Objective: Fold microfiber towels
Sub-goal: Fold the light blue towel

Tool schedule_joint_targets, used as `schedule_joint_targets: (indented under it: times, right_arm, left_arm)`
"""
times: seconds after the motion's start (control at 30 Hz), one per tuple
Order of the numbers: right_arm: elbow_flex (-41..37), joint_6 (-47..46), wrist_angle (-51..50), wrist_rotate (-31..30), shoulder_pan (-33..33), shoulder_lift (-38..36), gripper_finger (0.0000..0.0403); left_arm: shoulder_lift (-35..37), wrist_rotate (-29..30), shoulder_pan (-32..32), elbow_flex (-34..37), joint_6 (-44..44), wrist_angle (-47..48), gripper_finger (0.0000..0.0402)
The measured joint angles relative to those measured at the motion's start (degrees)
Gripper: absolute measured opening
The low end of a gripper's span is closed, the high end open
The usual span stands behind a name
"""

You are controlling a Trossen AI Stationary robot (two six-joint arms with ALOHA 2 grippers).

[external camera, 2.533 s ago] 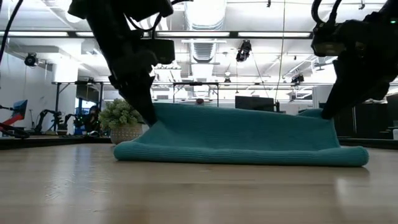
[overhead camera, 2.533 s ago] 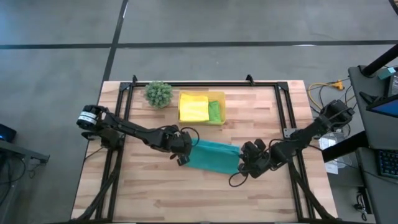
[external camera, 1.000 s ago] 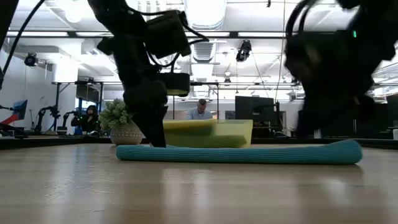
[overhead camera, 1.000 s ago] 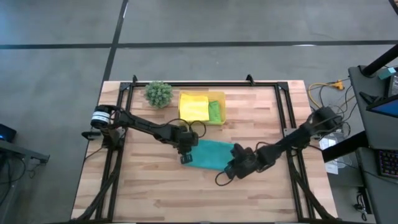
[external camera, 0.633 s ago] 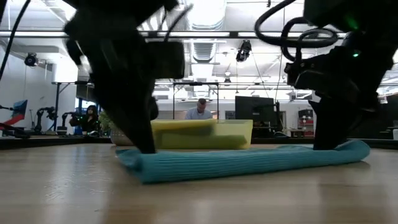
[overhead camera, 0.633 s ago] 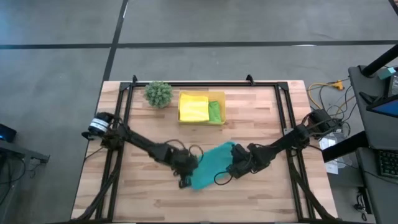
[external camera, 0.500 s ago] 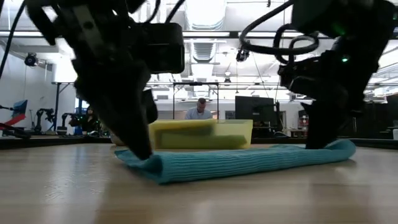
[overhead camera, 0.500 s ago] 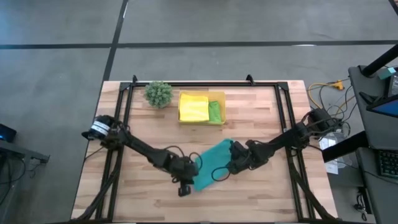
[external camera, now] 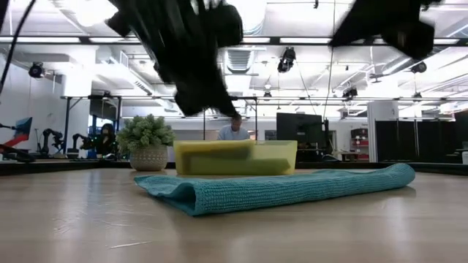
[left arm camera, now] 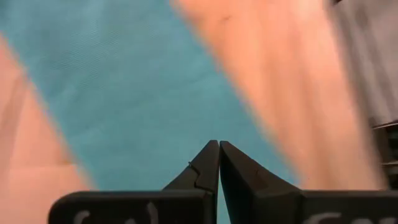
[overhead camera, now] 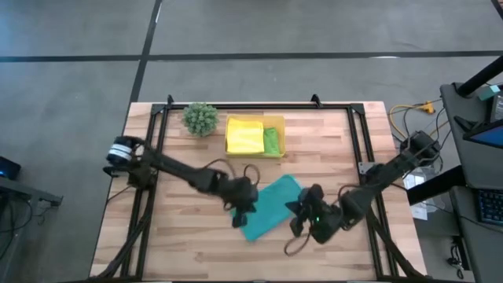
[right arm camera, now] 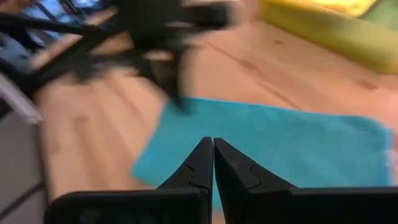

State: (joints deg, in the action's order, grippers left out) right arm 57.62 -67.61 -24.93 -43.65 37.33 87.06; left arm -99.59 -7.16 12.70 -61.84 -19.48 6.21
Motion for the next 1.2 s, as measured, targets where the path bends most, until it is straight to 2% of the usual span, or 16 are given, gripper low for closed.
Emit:
schedule_joint_targets:
  times: [0.1,0.23,0.43,0.53,0.63,0.8,0.83,0.93,0.97,1.07,1.2]
  right_arm:
    - [3.1,-1.6,-0.1,-3.7,3.7,1.4,0.0008]
    - [8.1,-6.4,-2.1,-8.9,8.4,4.4,0.0009]
    - [15.9,-14.9,-6.7,-10.4,12.1,9.7,0.0008]
    - [19.6,-19.7,-11.3,-10.5,13.0,12.4,0.0008]
    - [23.0,-23.3,-16.0,-10.4,13.8,14.9,0.0008]
    - [28.1,-26.4,-21.0,-10.2,14.4,18.3,0.0008]
    - [28.7,-27.5,-22.1,-10.0,14.5,18.7,0.0008]
    - [29.7,-30.5,-26.4,-8.1,14.7,19.8,0.0008]
    - [29.7,-32.1,-28.2,-6.9,14.7,19.8,0.0008]
    - [29.3,-34.9,-32.3,-3.4,14.8,19.8,0.0008]
    - [29.0,-37.2,-39.3,-2.8,14.8,19.7,0.0008]
  left_arm:
    - [-4.5,-2.7,-5.4,-3.0,6.1,-0.8,0.0]
    - [-10.8,-10.1,-10.8,-9.7,12.5,-3.1,0.0]
    - [-21.4,-15.7,-12.3,-21.9,18.7,-1.4,0.0]
    - [-26.1,-14.6,-12.3,-27.6,20.2,-0.2,0.0]
    - [-30.1,-9.5,-12.3,-31.7,20.0,2.2,0.0]
    - [-31.6,-3.5,-12.4,-34.6,19.7,8.8,0.0]
    - [-31.5,-0.2,-12.3,-35.3,19.1,10.8,0.0]
    - [-31.0,16.4,-11.7,-36.7,11.2,21.0,0.0]
    - [-30.9,19.1,-11.9,-37.2,9.5,24.3,0.0]
    - [-30.2,20.4,-12.0,-37.3,8.7,27.0,0.0]
    - [-26.3,25.4,-10.9,-36.0,8.0,31.0,0.0]
